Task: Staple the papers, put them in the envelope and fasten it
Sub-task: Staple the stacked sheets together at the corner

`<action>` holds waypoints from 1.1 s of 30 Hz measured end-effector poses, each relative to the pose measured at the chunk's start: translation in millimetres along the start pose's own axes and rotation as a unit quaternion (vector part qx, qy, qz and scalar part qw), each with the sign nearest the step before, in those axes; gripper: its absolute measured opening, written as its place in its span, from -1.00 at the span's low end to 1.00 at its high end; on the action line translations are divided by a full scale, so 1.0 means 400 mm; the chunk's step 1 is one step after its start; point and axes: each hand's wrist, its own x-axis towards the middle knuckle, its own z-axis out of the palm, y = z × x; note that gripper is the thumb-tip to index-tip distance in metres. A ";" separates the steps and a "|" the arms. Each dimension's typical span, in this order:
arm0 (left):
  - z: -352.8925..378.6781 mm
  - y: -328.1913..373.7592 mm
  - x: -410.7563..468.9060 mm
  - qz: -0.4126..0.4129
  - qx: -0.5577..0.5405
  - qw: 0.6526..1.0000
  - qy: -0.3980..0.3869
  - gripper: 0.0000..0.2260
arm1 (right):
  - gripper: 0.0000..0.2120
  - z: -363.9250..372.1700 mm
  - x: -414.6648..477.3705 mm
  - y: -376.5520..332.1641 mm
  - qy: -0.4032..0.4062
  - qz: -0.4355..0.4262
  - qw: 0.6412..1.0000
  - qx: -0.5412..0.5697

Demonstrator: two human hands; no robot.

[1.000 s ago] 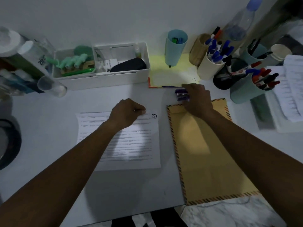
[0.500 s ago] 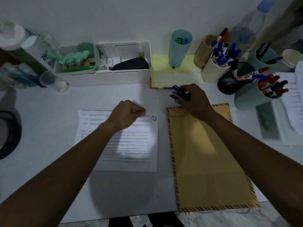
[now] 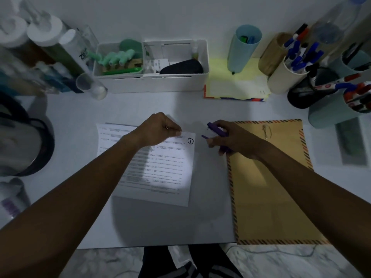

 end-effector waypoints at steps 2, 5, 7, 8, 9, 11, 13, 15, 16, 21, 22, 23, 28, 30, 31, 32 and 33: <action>-0.007 -0.010 -0.010 0.000 -0.002 1.000 0.004 -0.87 | -0.63 0.022 0.007 -0.012 -0.002 -0.008 0.999 -0.050; -0.015 -0.022 -0.027 0.004 0.005 1.000 0.008 -0.89 | -0.57 0.046 0.012 -0.041 -0.004 0.039 0.999 -0.032; -0.019 -0.026 -0.035 0.010 0.007 1.000 0.008 -0.88 | -0.50 0.056 0.022 -0.051 -0.009 0.043 0.998 -0.050; -0.020 -0.028 -0.038 0.012 0.007 1.000 0.008 -0.88 | -0.49 0.060 0.029 -0.051 -0.012 0.038 0.998 -0.058; -0.022 -0.030 -0.039 0.009 0.006 1.000 0.009 -0.88 | -0.49 0.066 0.035 -0.052 -0.016 0.035 0.997 -0.063; -0.028 -0.035 -0.043 -0.003 0.005 1.000 0.014 -0.87 | -0.51 0.077 0.045 -0.060 -0.020 0.040 0.996 -0.071; -0.034 -0.041 -0.046 -0.007 0.005 1.000 0.016 -0.86 | -0.55 0.086 0.052 -0.074 -0.032 0.046 0.996 -0.067; -0.038 -0.047 -0.049 -0.001 0.010 1.000 0.015 -0.85 | -0.58 0.093 0.057 -0.087 -0.049 0.042 0.996 -0.060; -0.040 -0.049 -0.051 0.002 0.012 1.000 0.015 -0.85 | -0.59 0.096 0.060 -0.091 -0.055 0.034 0.996 -0.066; -0.050 -0.064 -0.055 0.018 0.015 1.000 0.017 -0.85 | -0.66 0.100 0.071 -0.117 -0.050 -0.002 0.995 -0.090; -0.052 -0.066 -0.055 0.020 0.016 1.000 0.018 -0.86 | -0.67 0.100 0.074 -0.119 -0.050 -0.004 0.993 -0.104; -0.053 -0.069 -0.055 0.022 0.016 0.999 0.020 -0.86 | -0.68 0.102 0.076 -0.122 -0.050 -0.009 0.991 -0.125; -0.057 -0.074 -0.057 0.021 0.009 0.999 0.027 -0.86 | -0.72 0.122 0.088 -0.132 -0.045 -0.061 0.978 -0.194; -0.060 -0.077 -0.062 0.014 0.003 1.000 0.028 -0.86 | -0.73 0.125 0.095 -0.137 -0.046 -0.080 0.975 -0.204; -0.061 -0.079 -0.063 0.012 0.003 0.999 0.029 -0.86 | -0.72 0.124 0.100 -0.138 -0.050 -0.085 0.973 -0.209; -0.063 -0.082 -0.064 0.012 0.005 0.999 0.031 -0.85 | -0.71 0.123 0.103 -0.139 -0.056 -0.087 0.971 -0.216; -0.064 -0.084 -0.064 0.012 0.009 0.999 0.033 -0.85 | -0.71 0.124 0.105 -0.141 -0.062 -0.086 0.969 -0.221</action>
